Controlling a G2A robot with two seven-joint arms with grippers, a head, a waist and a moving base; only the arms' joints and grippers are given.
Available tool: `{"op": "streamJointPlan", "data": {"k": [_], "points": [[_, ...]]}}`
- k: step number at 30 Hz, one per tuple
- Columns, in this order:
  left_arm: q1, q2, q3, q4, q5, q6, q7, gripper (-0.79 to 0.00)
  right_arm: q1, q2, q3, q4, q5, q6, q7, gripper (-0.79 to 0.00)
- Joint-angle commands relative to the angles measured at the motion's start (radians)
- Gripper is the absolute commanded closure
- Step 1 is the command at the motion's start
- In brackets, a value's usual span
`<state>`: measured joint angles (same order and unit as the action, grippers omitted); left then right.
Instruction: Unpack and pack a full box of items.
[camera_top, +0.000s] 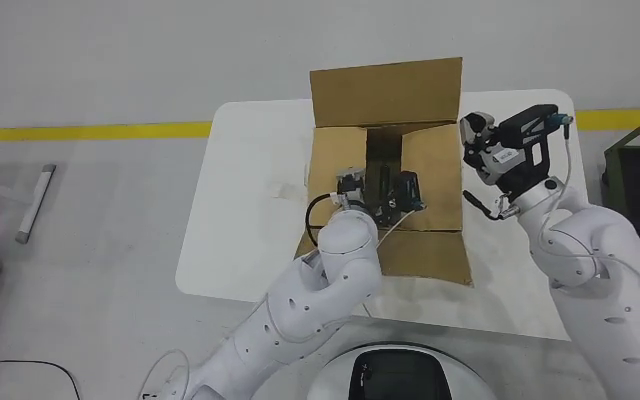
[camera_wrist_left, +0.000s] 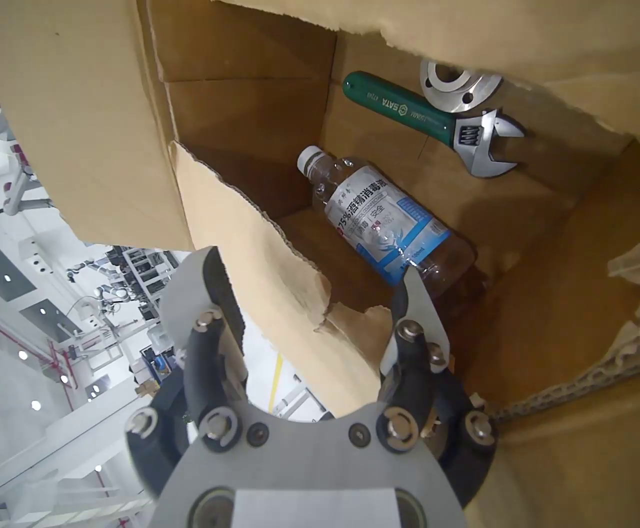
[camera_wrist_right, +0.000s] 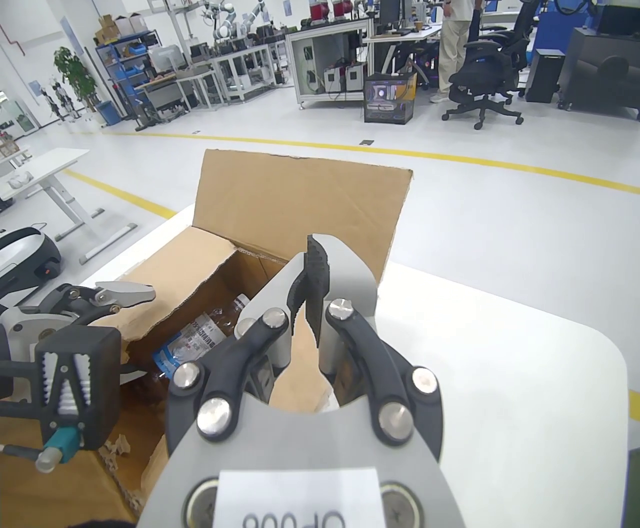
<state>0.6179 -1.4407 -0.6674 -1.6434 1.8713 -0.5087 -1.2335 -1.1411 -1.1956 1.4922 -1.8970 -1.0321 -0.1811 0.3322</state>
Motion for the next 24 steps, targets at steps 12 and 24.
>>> {"op": "streamJointPlan", "data": {"k": [12,24], "points": [[0.022,-0.020,-0.068,-0.007,0.034,0.052,-0.044,0.000,0.016,0.005,-0.027,0.029,0.059,-0.083,0.113,0.000],[0.029,-0.025,-0.143,-0.048,0.091,0.028,-0.030,-0.785,0.047,0.013,-0.054,0.061,0.107,-0.151,0.213,0.000]]}}
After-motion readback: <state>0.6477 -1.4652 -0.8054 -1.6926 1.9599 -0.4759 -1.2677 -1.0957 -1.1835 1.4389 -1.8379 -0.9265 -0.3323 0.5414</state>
